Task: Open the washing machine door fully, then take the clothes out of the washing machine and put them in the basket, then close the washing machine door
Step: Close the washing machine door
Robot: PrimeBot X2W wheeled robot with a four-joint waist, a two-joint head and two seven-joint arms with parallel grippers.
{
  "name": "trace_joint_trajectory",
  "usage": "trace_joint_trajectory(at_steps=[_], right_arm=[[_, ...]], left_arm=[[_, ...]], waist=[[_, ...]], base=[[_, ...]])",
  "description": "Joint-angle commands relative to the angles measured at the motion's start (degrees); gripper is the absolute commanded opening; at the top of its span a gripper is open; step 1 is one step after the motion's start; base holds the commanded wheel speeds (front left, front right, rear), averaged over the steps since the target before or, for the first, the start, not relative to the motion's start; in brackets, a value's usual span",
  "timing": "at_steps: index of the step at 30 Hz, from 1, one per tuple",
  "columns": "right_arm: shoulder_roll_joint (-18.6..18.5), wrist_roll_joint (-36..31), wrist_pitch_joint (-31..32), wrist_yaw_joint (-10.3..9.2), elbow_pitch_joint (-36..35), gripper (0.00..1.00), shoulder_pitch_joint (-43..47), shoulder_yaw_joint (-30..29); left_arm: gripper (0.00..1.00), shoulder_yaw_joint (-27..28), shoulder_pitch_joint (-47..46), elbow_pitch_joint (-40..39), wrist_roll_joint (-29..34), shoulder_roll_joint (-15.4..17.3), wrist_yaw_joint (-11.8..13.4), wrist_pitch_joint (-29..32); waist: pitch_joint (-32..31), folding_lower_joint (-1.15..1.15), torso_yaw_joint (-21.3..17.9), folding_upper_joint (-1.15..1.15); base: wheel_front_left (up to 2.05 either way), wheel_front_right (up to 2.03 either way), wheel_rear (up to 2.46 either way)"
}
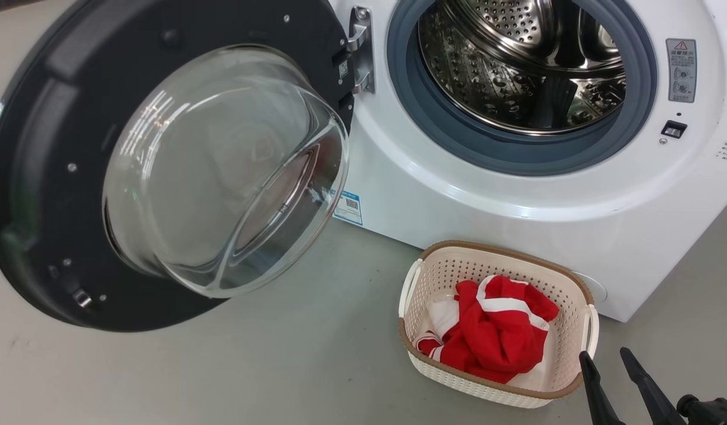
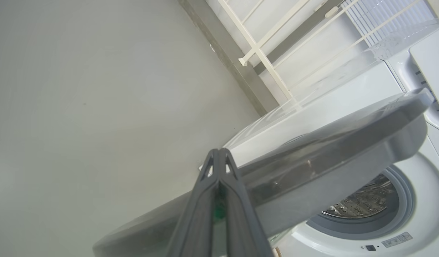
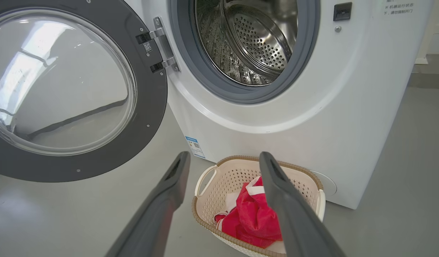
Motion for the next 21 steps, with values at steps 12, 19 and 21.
trace_joint_trajectory(at_steps=[12,19,21], right_arm=[[-0.1,-1.0,-0.4,0.01,-1.3,1.0,-0.5,0.6],[0.4,-0.9,-0.4,0.01,-1.0,1.0,-0.8,0.5],[0.4,-0.9,-0.4,0.01,-1.0,1.0,-0.9,0.5]], left_arm=[[0.0,-6.8,8.2,-17.3,-10.9,2.5,-0.4,10.0],[0.0,-10.4,11.5,-26.2,-16.6,2.9,-0.4,13.0],[0.0,-11.2,12.3,-28.8,-17.9,2.6,-0.4,13.3]], waist=[[-1.7,0.0,-0.1,0.0],[-1.9,0.0,-0.8,0.0],[-1.9,0.0,-1.2,0.0]], base=[[0.0,0.0,0.0],[0.0,0.0,0.0],[0.0,0.0,0.0]])
